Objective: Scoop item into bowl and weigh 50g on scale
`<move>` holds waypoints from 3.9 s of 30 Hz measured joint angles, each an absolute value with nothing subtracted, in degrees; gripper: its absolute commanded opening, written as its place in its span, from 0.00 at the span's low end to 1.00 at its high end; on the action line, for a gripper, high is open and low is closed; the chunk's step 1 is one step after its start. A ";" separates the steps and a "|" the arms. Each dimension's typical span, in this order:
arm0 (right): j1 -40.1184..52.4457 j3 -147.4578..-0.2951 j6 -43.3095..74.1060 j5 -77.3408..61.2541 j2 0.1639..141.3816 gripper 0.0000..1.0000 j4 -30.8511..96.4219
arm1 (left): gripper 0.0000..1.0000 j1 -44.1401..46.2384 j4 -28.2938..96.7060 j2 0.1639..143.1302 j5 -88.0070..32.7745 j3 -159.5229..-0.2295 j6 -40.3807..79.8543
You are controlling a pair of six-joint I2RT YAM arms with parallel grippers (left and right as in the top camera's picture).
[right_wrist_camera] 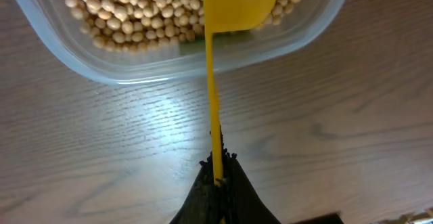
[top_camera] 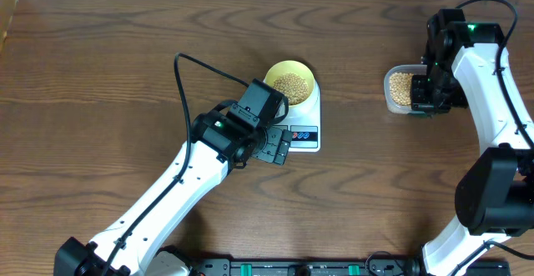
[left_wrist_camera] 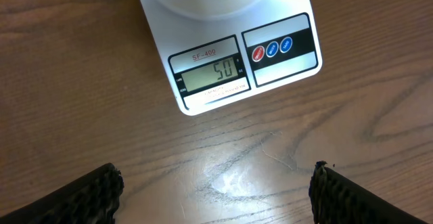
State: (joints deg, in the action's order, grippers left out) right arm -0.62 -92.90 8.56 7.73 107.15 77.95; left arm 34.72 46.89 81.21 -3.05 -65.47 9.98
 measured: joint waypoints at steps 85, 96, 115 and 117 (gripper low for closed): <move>-1.58 -77.76 7.31 -6.11 34.54 0.99 74.11 | 0.91 34.72 46.83 81.21 -3.03 -65.47 9.98; -1.58 -51.77 17.80 1.10 10.26 0.99 60.27 | 0.91 34.72 46.92 81.21 -3.03 -65.47 9.98; -1.58 -12.78 26.02 6.13 0.69 0.99 9.23 | 0.91 34.72 46.89 81.21 -3.03 -65.47 9.98; -1.58 -10.13 19.35 3.07 0.69 0.99 4.82 | 0.91 34.72 46.89 81.21 -3.05 -65.47 9.98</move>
